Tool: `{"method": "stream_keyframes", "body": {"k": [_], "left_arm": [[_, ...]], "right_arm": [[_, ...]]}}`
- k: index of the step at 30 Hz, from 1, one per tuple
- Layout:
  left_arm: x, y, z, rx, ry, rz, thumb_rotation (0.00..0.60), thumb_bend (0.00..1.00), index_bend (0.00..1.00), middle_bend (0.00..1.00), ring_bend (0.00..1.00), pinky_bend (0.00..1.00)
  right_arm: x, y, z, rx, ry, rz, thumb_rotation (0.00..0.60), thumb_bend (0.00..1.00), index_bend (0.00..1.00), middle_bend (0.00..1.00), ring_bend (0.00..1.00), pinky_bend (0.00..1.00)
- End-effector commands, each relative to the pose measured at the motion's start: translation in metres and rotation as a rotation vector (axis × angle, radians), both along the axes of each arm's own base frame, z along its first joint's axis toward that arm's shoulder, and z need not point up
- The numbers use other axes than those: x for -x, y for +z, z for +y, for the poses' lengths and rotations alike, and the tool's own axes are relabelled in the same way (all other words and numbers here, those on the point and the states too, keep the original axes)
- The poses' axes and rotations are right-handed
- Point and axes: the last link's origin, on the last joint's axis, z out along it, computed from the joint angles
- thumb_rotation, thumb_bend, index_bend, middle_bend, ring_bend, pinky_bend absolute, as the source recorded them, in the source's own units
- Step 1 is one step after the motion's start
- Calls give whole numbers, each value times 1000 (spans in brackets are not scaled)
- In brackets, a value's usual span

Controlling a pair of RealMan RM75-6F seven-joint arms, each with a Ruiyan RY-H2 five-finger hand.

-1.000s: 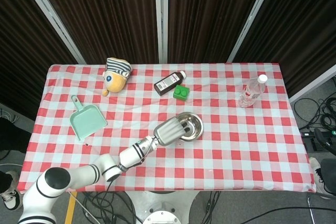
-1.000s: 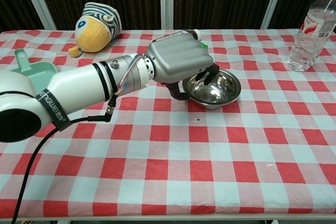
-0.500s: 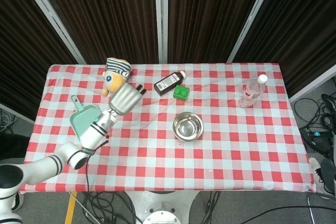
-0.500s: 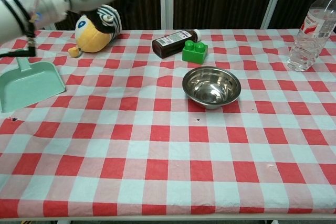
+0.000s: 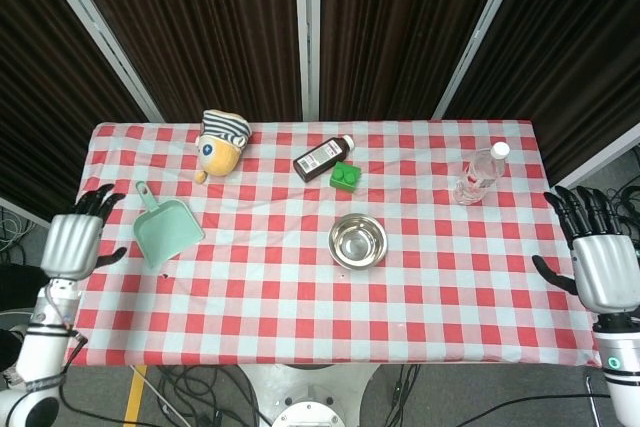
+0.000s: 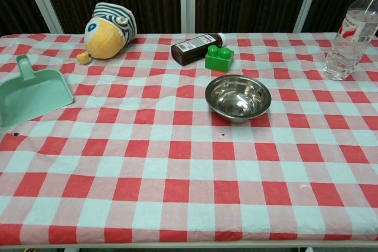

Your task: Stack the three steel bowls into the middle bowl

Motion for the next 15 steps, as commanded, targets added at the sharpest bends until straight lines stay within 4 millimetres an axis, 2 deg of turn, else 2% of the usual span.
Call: {"method": "stream_keyframes", "body": {"k": [1, 7, 15], "left_arm": [[18, 8, -27, -8, 33, -34, 600, 96, 218, 175, 142, 302], [35, 16, -52, -54, 68, -73, 600, 96, 213, 175, 135, 261], [42, 20, -58, -68, 85, -95, 600, 94, 213, 175, 136, 249]], "right_arm": [[10, -8, 2, -37, -59, 46, 600, 148, 60, 53, 0, 0], [30, -16, 8, -50, -117, 60, 600, 145, 3, 28, 0, 0], [35, -22, 8, -59, -127, 67, 600, 106, 0, 23, 0, 0]]}}
